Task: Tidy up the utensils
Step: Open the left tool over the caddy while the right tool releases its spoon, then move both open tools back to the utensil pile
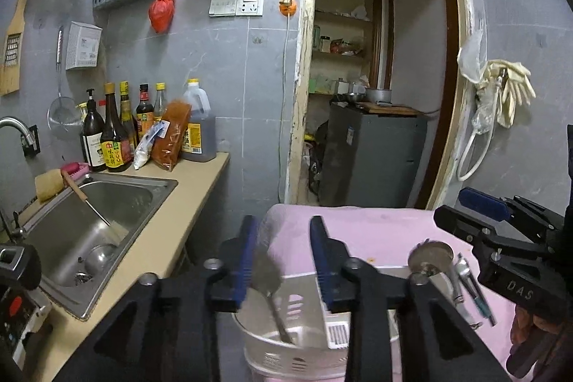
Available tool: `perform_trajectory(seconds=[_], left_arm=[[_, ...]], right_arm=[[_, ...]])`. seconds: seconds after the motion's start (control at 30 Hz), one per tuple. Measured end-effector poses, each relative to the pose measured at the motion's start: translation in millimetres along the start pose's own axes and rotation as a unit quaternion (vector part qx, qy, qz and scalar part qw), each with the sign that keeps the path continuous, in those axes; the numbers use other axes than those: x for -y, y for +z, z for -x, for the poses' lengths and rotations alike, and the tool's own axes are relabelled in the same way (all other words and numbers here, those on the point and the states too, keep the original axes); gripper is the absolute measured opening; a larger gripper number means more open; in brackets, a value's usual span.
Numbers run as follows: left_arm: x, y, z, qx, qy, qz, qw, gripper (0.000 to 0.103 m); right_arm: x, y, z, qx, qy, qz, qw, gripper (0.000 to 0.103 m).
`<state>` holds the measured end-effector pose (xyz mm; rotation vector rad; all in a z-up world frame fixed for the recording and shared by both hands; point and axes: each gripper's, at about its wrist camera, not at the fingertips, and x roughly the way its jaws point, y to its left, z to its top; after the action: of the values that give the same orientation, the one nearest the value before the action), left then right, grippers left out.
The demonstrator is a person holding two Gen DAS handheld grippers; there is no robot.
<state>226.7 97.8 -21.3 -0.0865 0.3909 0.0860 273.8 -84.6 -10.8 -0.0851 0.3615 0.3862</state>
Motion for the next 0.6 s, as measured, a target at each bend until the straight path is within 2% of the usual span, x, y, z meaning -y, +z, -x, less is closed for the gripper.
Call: perform_trajectory(seconds=[0.03,0.07,0.1,0.13,0.2,0.3,0.47,0.6], left_arm=[[2,1,3,0.001,0.000,0.001,1.0000,0.032],[5,3,6,0.001,-0.001,0.001,1.0000,0.034],[7,5,9,0.002,-0.002,0.002,1.0000,0.040],[10,7,13,0.004,-0.001,0.005,1.0000,0.044],[15,10,23,0.015,0.004,0.017,0.9997,0.069],[27,13,38,0.035,0.006,0.030,0.9989,0.088],[58,16,59,0.057,0.011,0.020,0.9981,0.102],[83,17,68,0.069,0.002,0.003,0.9976,0.102]], right_arm=[[5,2,6,0.004,-0.005,-0.008,1.000,0.059],[9,3,10,0.007,-0.009,-0.015,1.000,0.066],[15,5,16,0.011,-0.016,-0.024,1.000,0.076],[22,6,22,0.014,-0.023,-0.034,0.999,0.080],[34,6,34,0.021,-0.034,-0.054,0.998,0.090],[53,3,51,0.029,-0.054,-0.070,0.996,0.098],[76,-9,82,0.050,-0.089,-0.059,0.993,0.102],[91,-14,105,0.063,-0.111,-0.039,0.991,0.102]])
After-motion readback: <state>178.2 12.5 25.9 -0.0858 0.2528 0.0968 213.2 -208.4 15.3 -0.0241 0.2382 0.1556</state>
